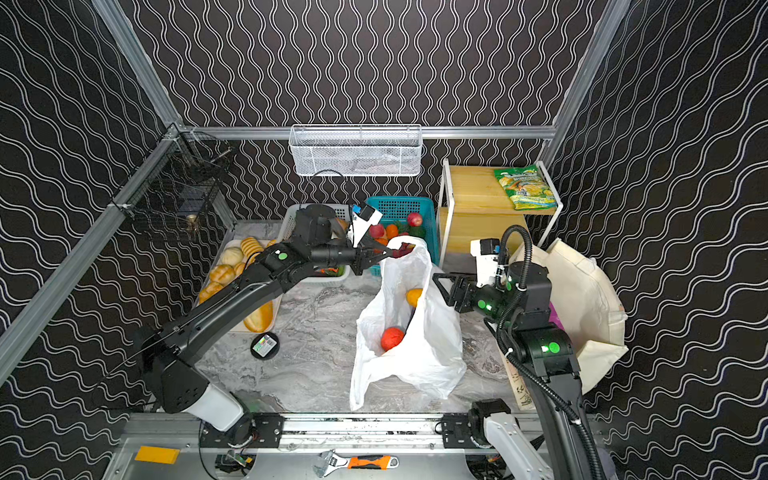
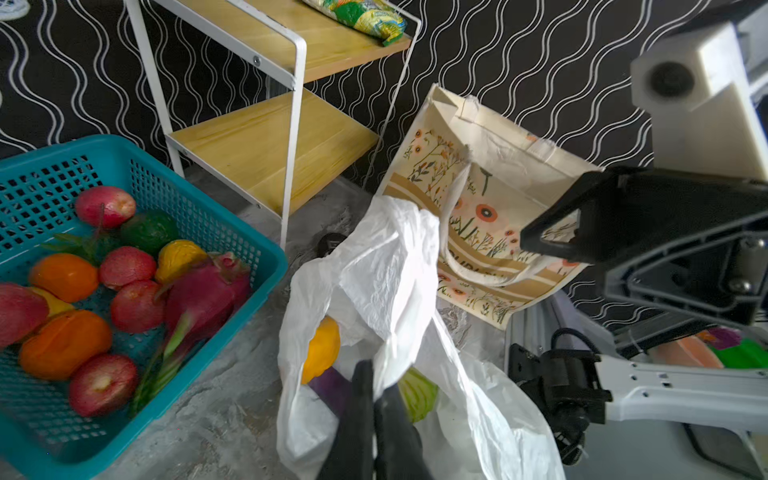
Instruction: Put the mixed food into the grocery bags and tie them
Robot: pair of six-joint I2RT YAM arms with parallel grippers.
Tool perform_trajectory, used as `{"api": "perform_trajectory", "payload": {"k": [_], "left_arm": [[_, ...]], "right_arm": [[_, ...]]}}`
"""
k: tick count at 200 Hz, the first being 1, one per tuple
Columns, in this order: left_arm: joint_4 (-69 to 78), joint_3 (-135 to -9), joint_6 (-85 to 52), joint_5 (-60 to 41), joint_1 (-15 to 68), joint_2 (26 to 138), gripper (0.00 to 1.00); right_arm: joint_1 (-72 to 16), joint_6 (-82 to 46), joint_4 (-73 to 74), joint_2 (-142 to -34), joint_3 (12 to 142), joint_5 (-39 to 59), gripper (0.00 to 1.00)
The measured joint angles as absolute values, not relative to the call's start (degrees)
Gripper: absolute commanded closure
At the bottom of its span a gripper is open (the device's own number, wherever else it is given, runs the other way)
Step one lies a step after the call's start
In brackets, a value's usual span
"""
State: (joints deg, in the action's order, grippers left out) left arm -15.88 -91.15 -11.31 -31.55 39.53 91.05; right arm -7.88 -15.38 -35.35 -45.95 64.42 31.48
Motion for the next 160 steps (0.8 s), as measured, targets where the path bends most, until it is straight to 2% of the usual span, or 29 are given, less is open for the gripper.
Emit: {"api": "perform_trajectory", "payload": {"k": [23,73,105,131,145,160], "left_arm": [[-15.73,-91.18,-13.5,-33.93,39.48,89.73,1.0],[-16.32,-90.02,-14.94,-36.51,39.42,84.05,1.0],[-17.85,-89.03,-15.03,-38.11,39.42,79.79,1.0],[-20.49,-87.33,-14.74,-36.03,39.42,73.6,1.0],[-21.04,-85.34,-14.61,-32.6,39.42,69.32,1.0],[-21.08,-82.63,-14.55,-28.27,39.42,64.51,1.0]], "right_arm": [[-9.1,-15.88,-39.27,-49.19,66.17,31.83,0.41],[-21.32,-19.7,-50.54,-57.25,69.06,19.14,0.35],[-23.88,-22.9,-51.48,-61.91,69.52,12.88,0.46],[-24.16,-23.35,-49.19,-63.48,71.22,12.32,0.55],[-24.21,-23.07,-46.78,-64.23,72.12,13.41,0.68],[-24.21,-22.72,-43.97,-65.69,73.87,15.75,0.67]]}}
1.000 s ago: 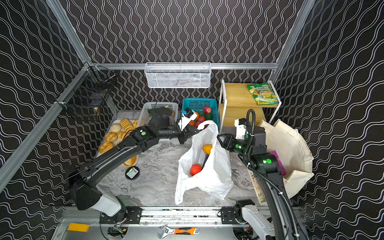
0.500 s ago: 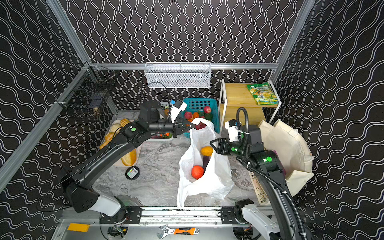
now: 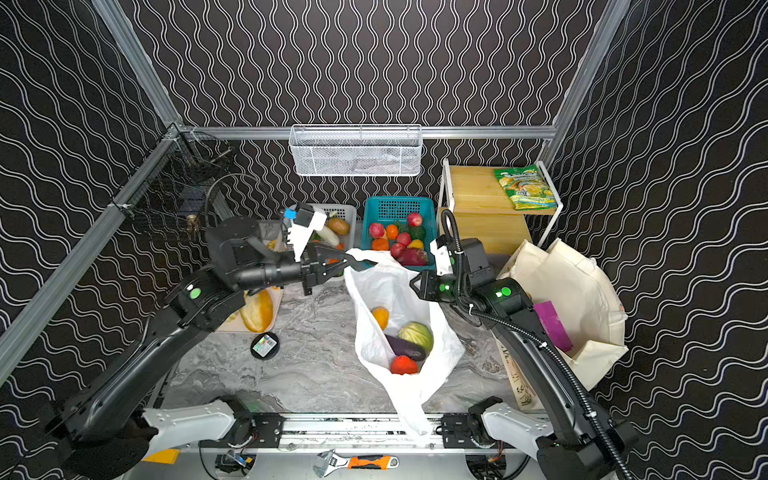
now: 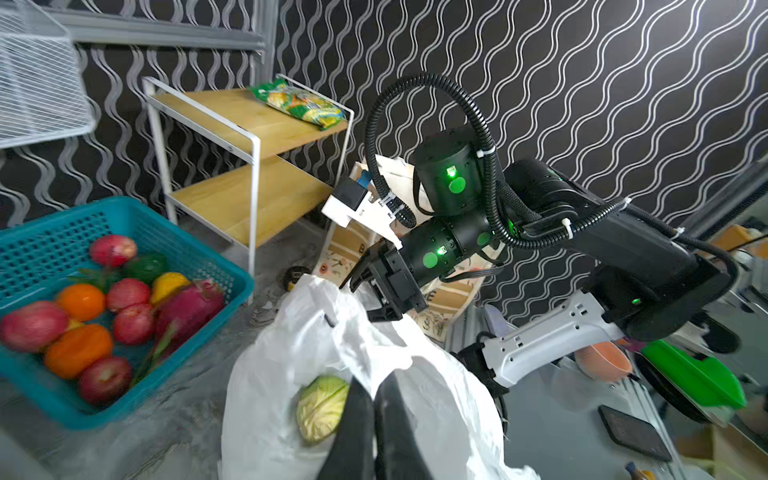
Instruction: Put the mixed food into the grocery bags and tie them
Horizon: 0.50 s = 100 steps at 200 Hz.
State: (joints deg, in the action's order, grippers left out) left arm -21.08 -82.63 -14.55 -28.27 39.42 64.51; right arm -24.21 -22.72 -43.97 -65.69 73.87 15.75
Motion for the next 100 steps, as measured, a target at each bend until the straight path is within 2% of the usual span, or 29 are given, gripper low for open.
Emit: {"api": "perform_trajectory", "payload": {"k": [16,33,73,100], "left_arm": [[-22.0,-81.28,-14.37,-23.62,39.42,61.32,1.0],[-23.35,-80.86,-14.37,-18.26,39.42,59.64,1.0],[-27.31,-76.42,-17.1,-3.22,39.38,56.75,1.0],[-27.27,-74.96,-19.62,3.18,39.38,56.31,1.0]], "right_arm": [[-24.23,-21.32,-42.09,-67.96,76.47,17.74,0.48],[-24.21,-19.94,-42.15,-70.37,79.9,18.22,0.41],[-24.16,-22.48,-44.01,-67.61,81.19,14.55,0.35],[-24.27,-26.52,-44.25,-60.38,74.46,18.2,0.34]]}}
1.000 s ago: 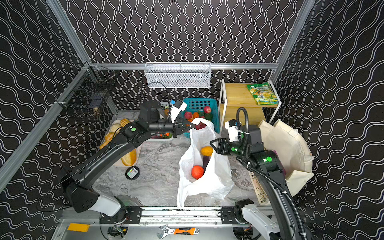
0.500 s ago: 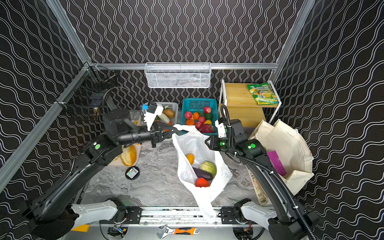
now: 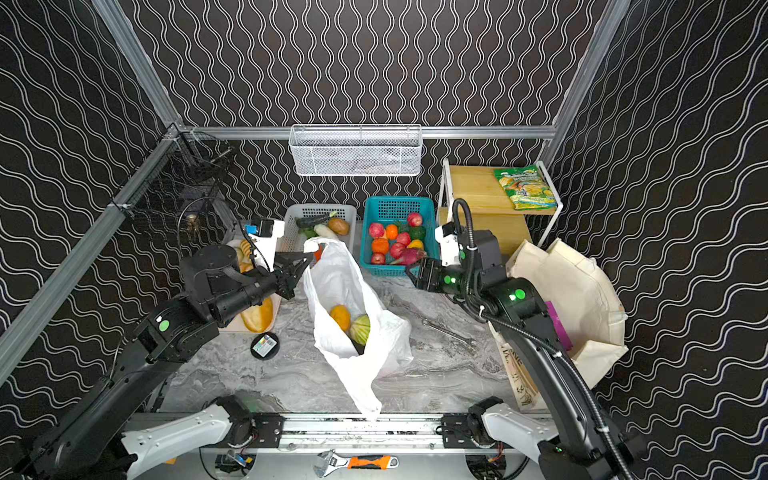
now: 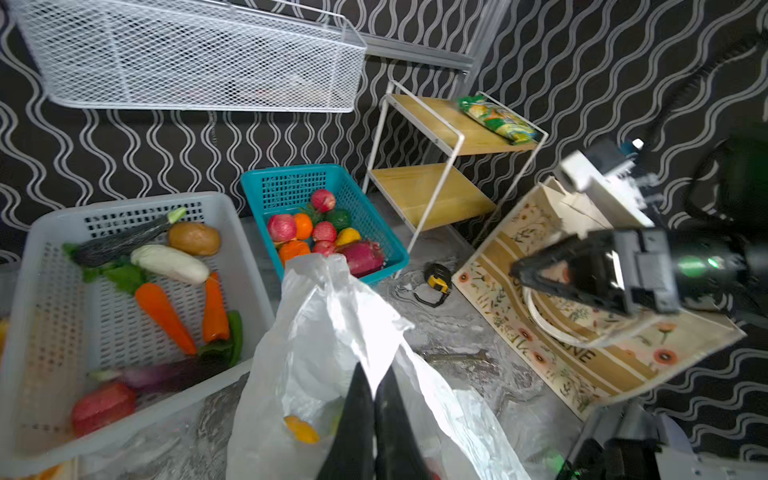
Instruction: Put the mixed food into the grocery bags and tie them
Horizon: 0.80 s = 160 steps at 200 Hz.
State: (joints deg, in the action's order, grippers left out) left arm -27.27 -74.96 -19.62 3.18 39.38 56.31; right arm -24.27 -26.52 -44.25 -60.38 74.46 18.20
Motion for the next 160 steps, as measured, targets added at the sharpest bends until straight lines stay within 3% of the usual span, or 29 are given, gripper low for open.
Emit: {"api": "perform_trajectory", "payload": {"k": [29,57,90,117,126,145,160], "left_arm": [[-27.27,-77.08,-21.58,7.88,39.4,59.46,1.0],[-28.25,-80.99,-23.31,9.91,39.38,63.99,1.0],[-28.51,-81.78,-24.49,10.02,39.38,66.02,1.0],[-28.6,-82.48,-25.23,9.39,39.38,67.0,1.0],[-28.69,-82.48,-25.32,8.8,39.38,67.05,1.0],[-28.71,-82.43,-25.32,8.21,39.38,66.83,1.0],[-28.8,-82.02,-25.3,8.16,39.38,66.08,1.0]], "right_arm": [[-26.44,-30.44,-45.45,-55.88,66.48,22.96,0.36],[-37.01,-35.29,-45.39,-53.39,59.13,24.18,0.32],[-53.78,-40.21,-42.41,-55.81,57.89,19.44,0.25],[-58.13,-43.31,-42.17,-60.95,59.13,12.47,0.26],[-58.46,-44.25,-42.11,-62.19,59.79,10.74,0.34],[-58.67,-44.97,-42.11,-63.94,61.32,6.26,0.8],[-58.74,-44.93,-41.95,-64.16,62.98,2.94,1.0]]}}
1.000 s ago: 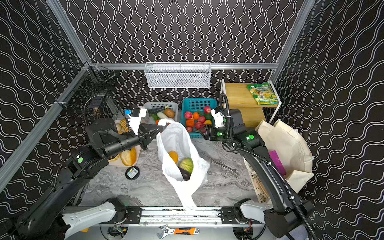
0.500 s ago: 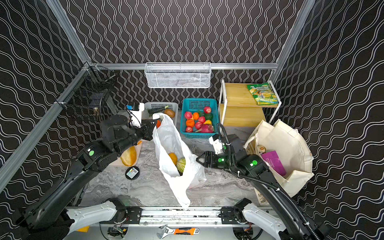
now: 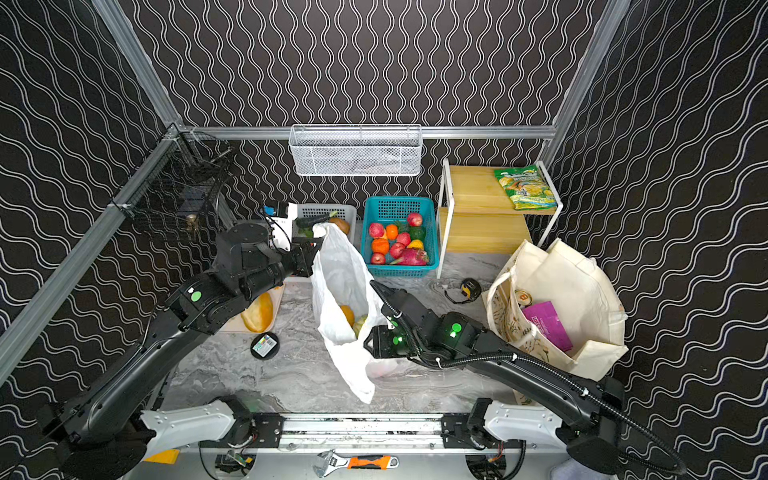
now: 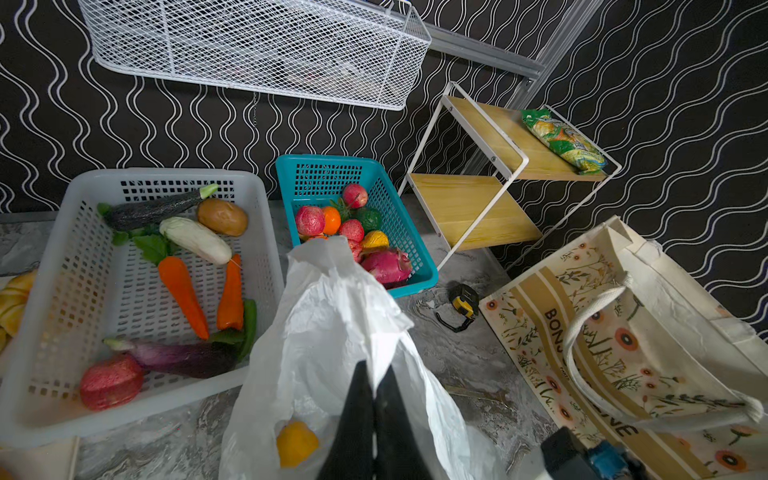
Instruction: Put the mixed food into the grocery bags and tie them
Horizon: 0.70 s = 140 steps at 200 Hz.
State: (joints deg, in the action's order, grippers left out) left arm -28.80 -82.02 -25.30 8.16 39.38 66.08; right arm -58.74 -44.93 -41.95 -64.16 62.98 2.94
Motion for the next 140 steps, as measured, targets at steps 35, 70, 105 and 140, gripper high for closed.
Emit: {"api": "perform_trajectory", "payload": {"k": [35,70,105,140], "left_arm": [[-30.55,-79.48,-23.55,8.67,39.38,61.41,1.0],[-32.47,-76.73,-20.51,11.64,39.38,54.26,1.0],[-36.77,-77.87,-16.95,13.19,39.38,52.99,1.0],[-39.31,-78.74,-13.32,9.45,39.38,55.07,1.0]], "right_arm": [[-57.95,-41.19,-40.42,-59.86,64.73,-2.2,1.0],[-43.0,-35.81,-37.19,-58.35,70.19,12.58,1.0],[-30.83,-33.63,-33.3,-62.89,73.21,34.46,1.0],[-25.89,-34.06,-31.18,-69.08,73.49,42.83,0.79]]}}
